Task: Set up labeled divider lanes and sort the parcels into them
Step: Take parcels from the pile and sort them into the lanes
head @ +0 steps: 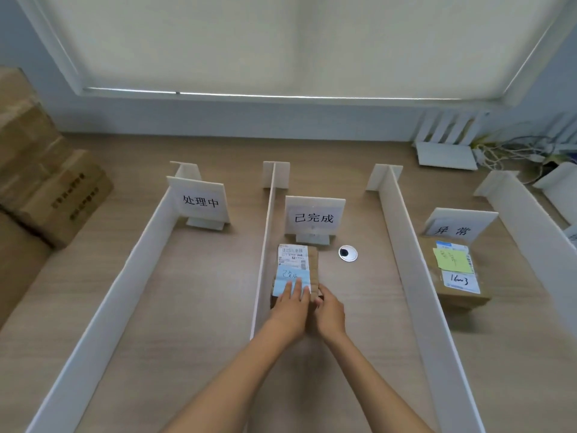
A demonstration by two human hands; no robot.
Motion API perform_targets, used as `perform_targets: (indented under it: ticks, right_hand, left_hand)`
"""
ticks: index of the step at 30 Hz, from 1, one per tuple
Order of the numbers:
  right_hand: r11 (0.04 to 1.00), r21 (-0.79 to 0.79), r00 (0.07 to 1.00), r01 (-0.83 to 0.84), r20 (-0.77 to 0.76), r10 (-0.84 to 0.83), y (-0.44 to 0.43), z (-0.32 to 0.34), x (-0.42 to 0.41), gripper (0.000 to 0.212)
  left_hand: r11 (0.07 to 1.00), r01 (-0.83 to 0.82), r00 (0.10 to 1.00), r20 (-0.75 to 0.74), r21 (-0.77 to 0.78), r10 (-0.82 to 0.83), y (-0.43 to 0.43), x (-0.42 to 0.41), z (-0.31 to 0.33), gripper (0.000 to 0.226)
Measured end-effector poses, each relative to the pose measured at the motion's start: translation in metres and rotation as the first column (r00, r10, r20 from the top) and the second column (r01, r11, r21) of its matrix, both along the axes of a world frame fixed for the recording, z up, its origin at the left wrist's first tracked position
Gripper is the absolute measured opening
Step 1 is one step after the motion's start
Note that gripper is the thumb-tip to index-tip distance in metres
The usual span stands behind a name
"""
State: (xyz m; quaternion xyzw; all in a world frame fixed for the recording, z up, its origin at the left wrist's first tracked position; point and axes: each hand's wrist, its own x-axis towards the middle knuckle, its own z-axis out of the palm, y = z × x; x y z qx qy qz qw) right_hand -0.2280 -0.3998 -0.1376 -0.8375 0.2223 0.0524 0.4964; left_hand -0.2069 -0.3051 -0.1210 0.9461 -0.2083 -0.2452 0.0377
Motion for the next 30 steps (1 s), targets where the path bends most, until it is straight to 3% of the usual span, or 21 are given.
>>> perform_targets:
  ticks: [5,8,11,14,24,30]
  right_hand:
    - [0.98,-0.188,0.996,-0.07,-0.061,0.059,-0.004,0.004,0.04,0.031]
    - [0.938,-0.329,0.993,-0.114,-0.071,0.096,-0.008,0.009,0.04,0.039]
    - [0.948,-0.32,0.997,0.004,0.073,0.021,-0.002,0.023,0.015,0.037]
    - [0.968,-0.246,0.978,0.051,0.207,0.001,0.029,0.05,-0.025,0.027]
    - [0.947,-0.178,0.885,-0.269,0.341,0.316,0.279,0.133,-0.134,0.02]
    - [0.86,-0.15,0.789,-0.488,0.344,0.509,0.434,0.16,-0.193,0.021]
  left_hand:
    - [0.988,-0.062,0.996,-0.078,-0.14,0.051,0.005,0.048,0.018,0.066]
    - [0.941,-0.089,0.996,-0.006,-0.327,0.092,0.022,0.042,0.03,0.055]
    - [0.853,-0.089,0.968,0.159,-0.514,0.196,0.055,0.006,0.049,0.047]
    - [0.782,-0.112,0.937,0.197,-0.613,0.289,0.116,-0.041,0.073,0.042]
    - [0.612,-0.33,0.722,0.226,-0.719,0.654,0.404,-0.191,0.149,0.032]
    - [0.51,-0.408,0.575,0.221,-0.757,0.788,0.557,-0.276,0.183,0.029]
